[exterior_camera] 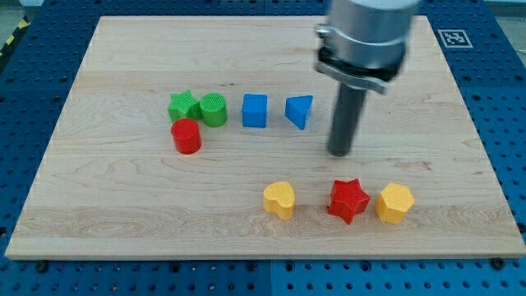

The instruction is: Move your arm below the red star

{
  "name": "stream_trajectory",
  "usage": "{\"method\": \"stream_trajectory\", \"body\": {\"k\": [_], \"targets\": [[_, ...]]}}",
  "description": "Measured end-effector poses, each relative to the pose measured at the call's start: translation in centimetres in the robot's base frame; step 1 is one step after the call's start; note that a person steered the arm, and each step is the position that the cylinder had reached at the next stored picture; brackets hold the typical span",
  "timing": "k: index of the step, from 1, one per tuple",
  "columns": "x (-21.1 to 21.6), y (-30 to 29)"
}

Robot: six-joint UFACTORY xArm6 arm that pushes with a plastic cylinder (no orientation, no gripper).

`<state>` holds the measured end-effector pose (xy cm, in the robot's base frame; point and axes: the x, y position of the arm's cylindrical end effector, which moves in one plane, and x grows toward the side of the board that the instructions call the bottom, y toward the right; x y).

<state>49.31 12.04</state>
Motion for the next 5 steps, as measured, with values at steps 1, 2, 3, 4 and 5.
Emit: {"method": "stream_trajectory", "body": {"k": [1,2,3,4,5], "targets": [[2.1,6.6],[4.4,12.0],[9.6,12.2],[12.4,10.6],[12.4,5.4]]}}
